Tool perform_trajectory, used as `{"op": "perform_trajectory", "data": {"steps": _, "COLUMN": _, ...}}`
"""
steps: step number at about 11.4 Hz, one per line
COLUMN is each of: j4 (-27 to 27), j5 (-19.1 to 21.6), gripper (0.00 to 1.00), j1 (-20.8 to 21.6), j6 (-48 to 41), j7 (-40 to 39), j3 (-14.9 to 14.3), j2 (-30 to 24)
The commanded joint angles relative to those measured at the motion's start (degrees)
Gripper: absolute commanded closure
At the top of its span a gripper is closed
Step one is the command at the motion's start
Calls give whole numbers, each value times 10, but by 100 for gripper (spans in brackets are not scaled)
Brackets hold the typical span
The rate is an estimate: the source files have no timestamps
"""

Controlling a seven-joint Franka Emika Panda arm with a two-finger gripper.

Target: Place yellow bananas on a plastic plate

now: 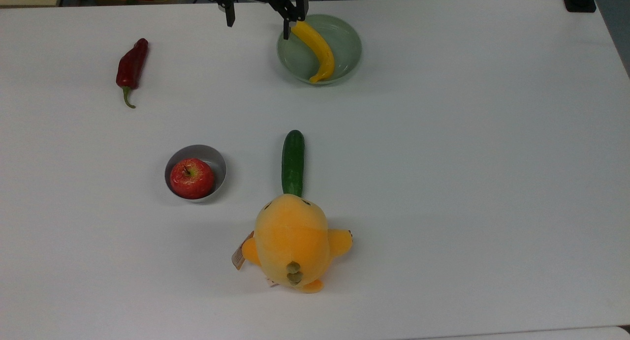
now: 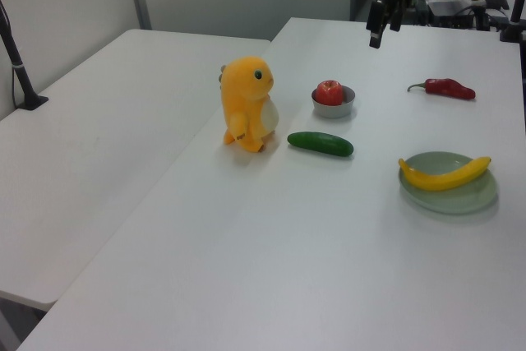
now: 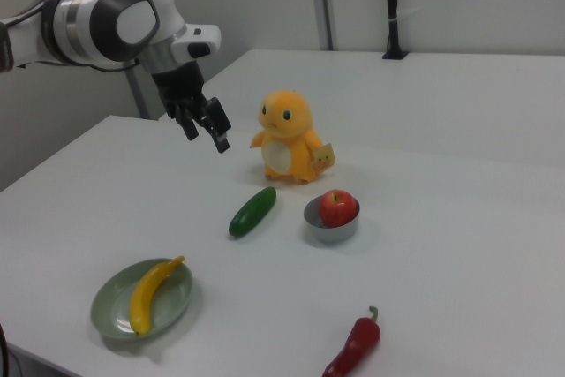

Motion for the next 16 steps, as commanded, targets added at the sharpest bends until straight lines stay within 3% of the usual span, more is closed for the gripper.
{"op": "perform_trajectory", "data": {"steps": 1, "j4": 22, "j5": 45, "gripper": 0, "j1": -43, "j6": 1, "j7": -3, "j3": 19, "j2": 19}}
{"op": "perform_trajectory", "data": {"steps": 3, "j4": 21, "j5": 61, "gripper": 0, "j1": -48, "j6": -1, "j7": -42, "j3": 24, "j2": 19}}
{"op": "perform_trajectory", "data": {"steps": 11, "j4": 18, "j5": 63, "gripper": 0, "j1": -40, "j6": -28, "j7": -51, "j3": 26, "j2": 19}}
{"op": "perform_trajectory", "data": {"steps": 16, "j4": 18, "j5": 61, "gripper": 0, "j1": -39, "j6": -63, "j7": -129, "j3": 27, "j2": 19}}
